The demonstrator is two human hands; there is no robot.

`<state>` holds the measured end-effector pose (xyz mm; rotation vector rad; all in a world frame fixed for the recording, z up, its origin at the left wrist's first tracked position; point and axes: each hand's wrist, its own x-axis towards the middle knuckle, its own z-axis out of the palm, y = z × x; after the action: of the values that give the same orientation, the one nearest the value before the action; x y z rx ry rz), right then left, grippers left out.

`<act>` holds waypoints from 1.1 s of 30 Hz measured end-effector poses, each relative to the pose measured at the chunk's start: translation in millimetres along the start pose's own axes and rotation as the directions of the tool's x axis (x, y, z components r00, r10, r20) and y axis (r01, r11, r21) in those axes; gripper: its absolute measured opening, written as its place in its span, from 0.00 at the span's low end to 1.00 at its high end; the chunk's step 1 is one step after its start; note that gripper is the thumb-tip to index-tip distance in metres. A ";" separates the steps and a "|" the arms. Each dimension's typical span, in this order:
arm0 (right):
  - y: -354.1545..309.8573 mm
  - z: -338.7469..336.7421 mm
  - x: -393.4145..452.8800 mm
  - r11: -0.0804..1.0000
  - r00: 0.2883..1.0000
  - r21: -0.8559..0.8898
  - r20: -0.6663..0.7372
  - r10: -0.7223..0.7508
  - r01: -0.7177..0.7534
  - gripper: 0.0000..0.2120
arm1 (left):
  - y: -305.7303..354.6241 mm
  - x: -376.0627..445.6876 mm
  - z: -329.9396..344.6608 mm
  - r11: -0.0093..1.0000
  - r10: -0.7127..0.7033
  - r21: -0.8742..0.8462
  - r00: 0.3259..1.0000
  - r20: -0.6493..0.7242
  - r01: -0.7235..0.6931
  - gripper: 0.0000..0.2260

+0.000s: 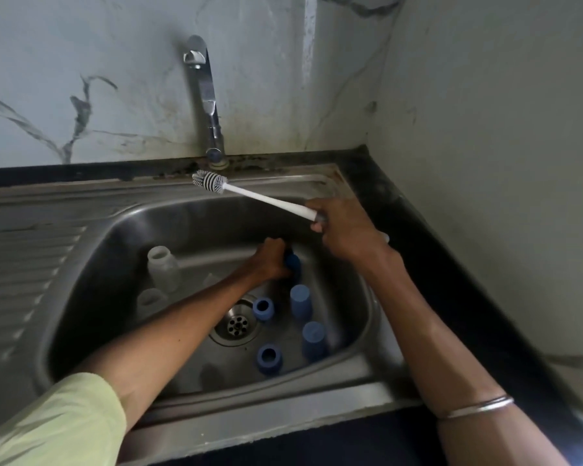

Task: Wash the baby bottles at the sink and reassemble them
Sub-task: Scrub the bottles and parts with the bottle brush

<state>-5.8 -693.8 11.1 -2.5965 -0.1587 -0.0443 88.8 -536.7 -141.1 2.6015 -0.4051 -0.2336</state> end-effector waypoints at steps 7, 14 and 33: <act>1.6 1.5 1.6 0.999 1.000 0.027 -0.005 0.025 -0.025 0.22 | 0.4 0.6 4.7 0.999 -0.023 0.023 0.999 0.030 0.023 0.25; -4.6 0.2 -4.0 1.000 1.000 0.005 -0.013 -0.009 0.009 0.22 | 6.7 -16.2 -16.5 1.000 0.012 0.020 0.994 -0.106 -0.010 0.24; -46.3 20.5 -28.8 0.988 0.988 -0.095 0.110 -0.110 0.121 0.16 | -93.5 -178.1 -130.4 0.955 -0.281 0.042 0.938 -0.204 0.295 0.14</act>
<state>-40.0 -647.0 15.4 -2.6899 -0.3537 0.0433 -25.4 -342.7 -58.7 2.7168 0.0404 -0.0586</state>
